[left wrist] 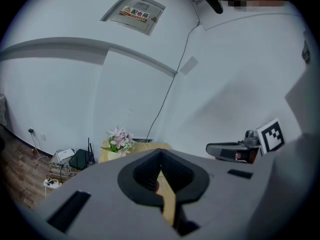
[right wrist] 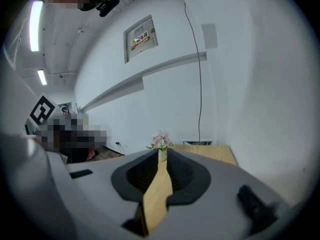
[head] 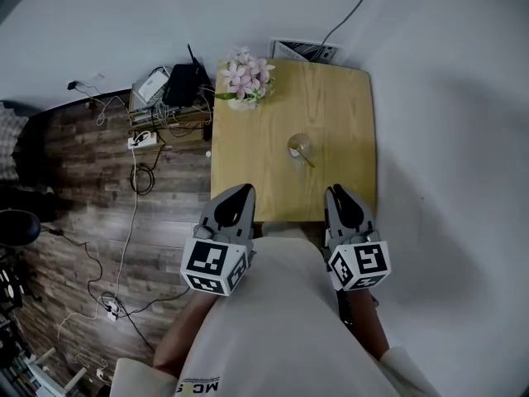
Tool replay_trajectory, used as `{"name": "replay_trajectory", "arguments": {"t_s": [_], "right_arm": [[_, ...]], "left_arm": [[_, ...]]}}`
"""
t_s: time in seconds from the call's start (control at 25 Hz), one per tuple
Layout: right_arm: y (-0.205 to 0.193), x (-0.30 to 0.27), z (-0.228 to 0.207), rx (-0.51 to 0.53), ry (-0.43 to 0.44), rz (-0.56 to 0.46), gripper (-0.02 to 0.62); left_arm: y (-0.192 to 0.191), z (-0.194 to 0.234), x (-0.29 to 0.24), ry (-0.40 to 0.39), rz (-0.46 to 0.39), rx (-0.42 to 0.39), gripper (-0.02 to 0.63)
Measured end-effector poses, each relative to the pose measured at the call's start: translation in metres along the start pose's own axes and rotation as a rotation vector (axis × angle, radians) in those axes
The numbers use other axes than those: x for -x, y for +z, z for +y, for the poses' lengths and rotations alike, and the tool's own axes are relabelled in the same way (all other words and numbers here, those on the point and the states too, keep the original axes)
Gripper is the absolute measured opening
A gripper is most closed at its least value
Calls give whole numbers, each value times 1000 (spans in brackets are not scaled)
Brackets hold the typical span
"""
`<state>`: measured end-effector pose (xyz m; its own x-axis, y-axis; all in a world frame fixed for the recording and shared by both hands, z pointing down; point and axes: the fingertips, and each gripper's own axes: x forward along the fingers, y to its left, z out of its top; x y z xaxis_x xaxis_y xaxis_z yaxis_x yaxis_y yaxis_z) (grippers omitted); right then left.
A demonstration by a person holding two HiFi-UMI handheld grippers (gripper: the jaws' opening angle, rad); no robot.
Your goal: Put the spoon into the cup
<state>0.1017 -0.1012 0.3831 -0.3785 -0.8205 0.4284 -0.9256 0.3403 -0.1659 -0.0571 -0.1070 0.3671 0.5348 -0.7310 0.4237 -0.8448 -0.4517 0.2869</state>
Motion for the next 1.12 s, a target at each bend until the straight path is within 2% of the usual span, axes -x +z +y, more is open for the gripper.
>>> {"name": "replay_trajectory", "arguments": {"t_s": [0.12,0.44,1.12], "right_arm": [[1,3,4,-14,17,-13,40],[-4,1,31,36,130,2,38],[-1,10,38,67,124,-5,38]], "left_arm": [[-2,-2,-3,-9,10,-9,11],[-3,-16,-20,-60,28,-39,11],[-4,-30,-14,-100,19,-57,11]]}}
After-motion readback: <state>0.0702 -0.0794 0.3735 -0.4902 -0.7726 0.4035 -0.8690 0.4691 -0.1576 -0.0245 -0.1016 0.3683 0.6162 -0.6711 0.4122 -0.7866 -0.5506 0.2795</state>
